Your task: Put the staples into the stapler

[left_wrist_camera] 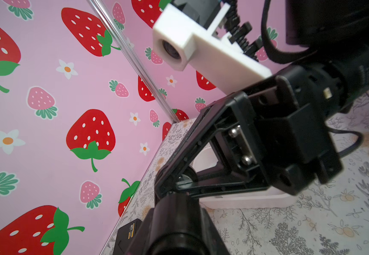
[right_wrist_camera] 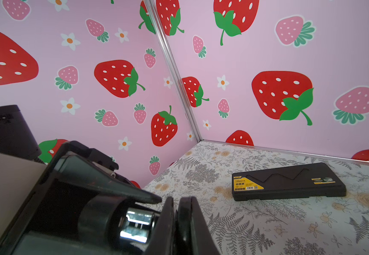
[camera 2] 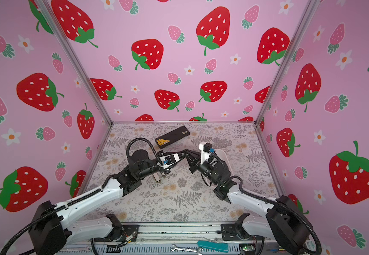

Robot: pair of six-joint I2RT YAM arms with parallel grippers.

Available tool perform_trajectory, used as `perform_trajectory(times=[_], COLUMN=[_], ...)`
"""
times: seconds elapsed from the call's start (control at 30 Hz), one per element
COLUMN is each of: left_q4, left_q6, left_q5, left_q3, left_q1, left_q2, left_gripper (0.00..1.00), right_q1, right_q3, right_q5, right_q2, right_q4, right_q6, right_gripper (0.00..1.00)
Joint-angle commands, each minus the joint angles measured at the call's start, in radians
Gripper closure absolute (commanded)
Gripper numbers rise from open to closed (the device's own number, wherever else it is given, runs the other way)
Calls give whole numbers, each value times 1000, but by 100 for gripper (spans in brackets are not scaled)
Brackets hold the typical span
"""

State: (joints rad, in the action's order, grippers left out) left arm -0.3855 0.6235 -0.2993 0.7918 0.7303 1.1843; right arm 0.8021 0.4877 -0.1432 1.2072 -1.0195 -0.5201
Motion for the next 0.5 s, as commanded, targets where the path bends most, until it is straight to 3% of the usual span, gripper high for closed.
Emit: perform_trajectory(times=[0.0, 0.47], left_q4=[-128, -134], left_q6=[-29, -47], left_q5=[-13, -13], left_q3=[88, 82], left_q1=[-21, -22], left_q2=[-78, -103], left_gripper=[100, 100], right_q1=[-80, -195], right_q3=[-39, -59], right_q5=[151, 125], right_q2=[-3, 27], right_q4=[16, 16], right_q6=[47, -4], right_gripper=[100, 100])
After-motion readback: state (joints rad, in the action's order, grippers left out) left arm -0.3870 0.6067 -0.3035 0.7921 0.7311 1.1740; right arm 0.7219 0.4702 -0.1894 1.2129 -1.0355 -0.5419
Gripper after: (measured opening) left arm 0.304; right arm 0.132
